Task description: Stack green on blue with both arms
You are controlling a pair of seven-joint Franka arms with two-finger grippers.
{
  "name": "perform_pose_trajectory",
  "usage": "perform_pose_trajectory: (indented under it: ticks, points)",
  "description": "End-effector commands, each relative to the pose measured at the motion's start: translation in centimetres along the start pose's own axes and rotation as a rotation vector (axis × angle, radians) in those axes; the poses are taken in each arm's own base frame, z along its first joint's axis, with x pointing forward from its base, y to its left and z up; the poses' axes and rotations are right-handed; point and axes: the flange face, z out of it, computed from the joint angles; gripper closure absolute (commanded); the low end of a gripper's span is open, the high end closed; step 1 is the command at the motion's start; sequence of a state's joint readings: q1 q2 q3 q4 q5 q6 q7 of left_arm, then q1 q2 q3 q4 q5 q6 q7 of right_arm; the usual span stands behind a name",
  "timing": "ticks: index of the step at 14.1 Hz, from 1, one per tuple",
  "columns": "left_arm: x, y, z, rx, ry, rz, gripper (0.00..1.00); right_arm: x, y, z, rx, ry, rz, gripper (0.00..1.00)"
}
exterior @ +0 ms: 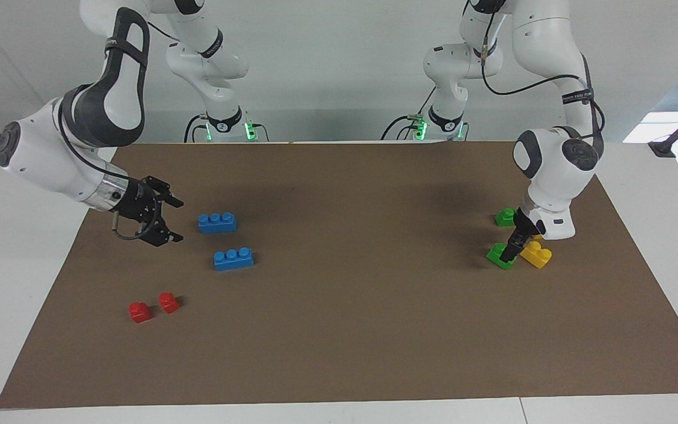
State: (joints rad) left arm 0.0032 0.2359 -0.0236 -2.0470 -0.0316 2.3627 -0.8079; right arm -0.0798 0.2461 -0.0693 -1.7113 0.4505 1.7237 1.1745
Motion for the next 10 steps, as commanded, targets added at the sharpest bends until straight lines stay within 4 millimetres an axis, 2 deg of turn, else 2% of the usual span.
perform_pose_trajectory:
  ticks: [1,3,5,8,10]
  points:
    - [0.7,0.3,2.0,-0.027,0.003,-0.029,0.00,-1.4,-0.3,1.9,0.029,-0.013,0.006,0.03]
    - [0.8,0.4,2.2,-0.030,0.004,-0.032,0.00,-1.2,-0.9,3.0,0.036,-0.006,0.007,0.03]
    - [1.8,-0.1,2.1,-0.026,0.001,-0.050,0.00,-1.6,-1.0,4.9,0.072,-0.002,0.014,0.03]
    - [1.9,-0.1,2.6,-0.020,-0.007,-0.052,0.00,-0.9,-1.8,6.9,0.078,-0.014,0.028,0.03]
    - [1.8,0.0,2.8,-0.025,-0.008,-0.055,0.00,-1.1,-2.3,8.2,0.077,-0.006,0.019,0.03]
